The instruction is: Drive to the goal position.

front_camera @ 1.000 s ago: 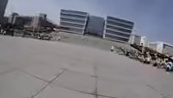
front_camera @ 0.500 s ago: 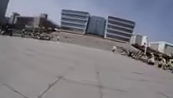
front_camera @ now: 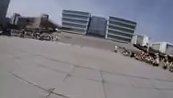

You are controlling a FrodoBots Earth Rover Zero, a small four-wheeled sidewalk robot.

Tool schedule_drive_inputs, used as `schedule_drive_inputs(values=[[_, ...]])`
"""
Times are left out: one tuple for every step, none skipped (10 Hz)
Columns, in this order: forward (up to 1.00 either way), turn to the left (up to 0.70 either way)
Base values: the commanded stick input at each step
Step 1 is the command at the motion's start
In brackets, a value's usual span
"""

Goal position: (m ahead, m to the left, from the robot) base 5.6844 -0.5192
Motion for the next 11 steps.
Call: schedule_drive_inputs(values=[[1.0,0.0],[1.0,0.0],[1.0,0.0],[1.0,0.0],[1.0,0.0],[1.0,0.0],[1.0,0.0],[1.0,0.0],[1.0,0.0],[1.0,0.0],[1.0,0.0]])
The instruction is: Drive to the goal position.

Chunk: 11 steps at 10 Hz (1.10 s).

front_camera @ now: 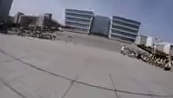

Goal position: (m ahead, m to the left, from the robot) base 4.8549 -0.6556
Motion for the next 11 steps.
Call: schedule_drive_inputs(values=[[1.0,0.0],[1.0,0.0],[1.0,0.0],[1.0,0.0],[1.0,0.0],[1.0,0.0],[1.0,0.0],[1.0,0.0],[1.0,0.0],[1.0,0.0],[1.0,-0.01]])
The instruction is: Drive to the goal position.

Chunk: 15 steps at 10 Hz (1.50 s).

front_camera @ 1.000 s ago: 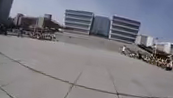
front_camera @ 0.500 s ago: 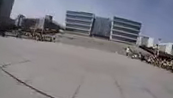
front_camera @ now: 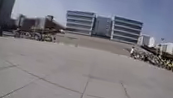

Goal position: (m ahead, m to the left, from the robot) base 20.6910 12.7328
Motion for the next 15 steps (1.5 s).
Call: schedule_drive_inputs(values=[[1.0,-0.04],[1.0,-0.07],[1.0,-0.09],[1.0,-0.12],[1.0,-0.15],[1.0,-0.17],[1.0,-0.2],[1.0,-0.22],[1.0,-0.25],[1.0,-0.28],[1.0,-0.24],[1.0,-0.2],[1.0,-0.16],[1.0,-0.1],[1.0,0.0]])
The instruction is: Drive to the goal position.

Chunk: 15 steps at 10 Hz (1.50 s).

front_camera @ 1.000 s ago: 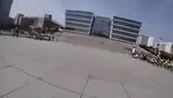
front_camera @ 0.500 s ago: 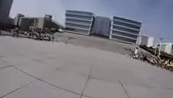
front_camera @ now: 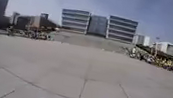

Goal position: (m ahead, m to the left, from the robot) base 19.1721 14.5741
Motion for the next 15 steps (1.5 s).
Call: schedule_drive_inputs(values=[[1.0,-0.08],[1.0,-0.15],[1.0,-0.23],[1.0,-0.32],[1.0,-0.38],[1.0,-0.07],[1.0,0.0],[1.0,0.0],[1.0,0.0],[1.0,0.0],[1.0,0.0],[1.0,0.0],[1.0,0.0],[1.0,0.0],[1.0,0.0]])
